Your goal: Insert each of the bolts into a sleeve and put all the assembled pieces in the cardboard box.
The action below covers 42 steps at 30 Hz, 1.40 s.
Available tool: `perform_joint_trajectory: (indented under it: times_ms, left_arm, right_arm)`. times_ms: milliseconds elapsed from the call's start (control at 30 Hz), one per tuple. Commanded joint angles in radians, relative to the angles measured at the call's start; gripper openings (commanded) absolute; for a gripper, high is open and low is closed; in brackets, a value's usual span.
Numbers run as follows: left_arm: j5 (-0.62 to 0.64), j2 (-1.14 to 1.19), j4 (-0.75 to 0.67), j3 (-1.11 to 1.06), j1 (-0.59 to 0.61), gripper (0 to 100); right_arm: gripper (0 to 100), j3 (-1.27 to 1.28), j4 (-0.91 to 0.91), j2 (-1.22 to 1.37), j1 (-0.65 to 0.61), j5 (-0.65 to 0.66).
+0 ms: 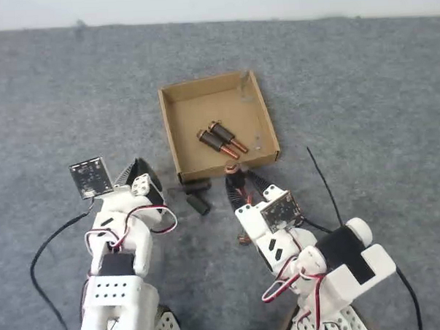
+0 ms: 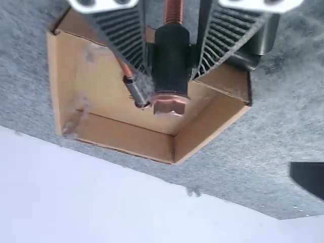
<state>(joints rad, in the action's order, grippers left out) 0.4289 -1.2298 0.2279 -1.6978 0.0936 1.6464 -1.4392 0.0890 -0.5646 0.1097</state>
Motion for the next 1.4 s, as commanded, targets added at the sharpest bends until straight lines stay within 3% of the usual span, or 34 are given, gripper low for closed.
perform_joint_trajectory:
  times_ms: [0,367,567,1367]
  left_arm:
    - [-0.143,0.005,0.106,0.018,0.031,1]
    - [-0.272,0.005,0.376,0.067,0.055,1]
    - [-0.31,0.005,0.493,0.099,0.054,1]
    - [-0.31,0.005,0.493,0.099,0.054,1]
  right_arm:
    - [0.6,-0.041,0.001,-0.012,0.054,0.009]
    - [0.6,-0.239,0.039,-0.007,0.18,0.012]
    - [0.6,-0.419,0.302,-0.012,0.2,0.012]
    - [0.6,-1.003,1.296,-0.002,0.203,0.012]
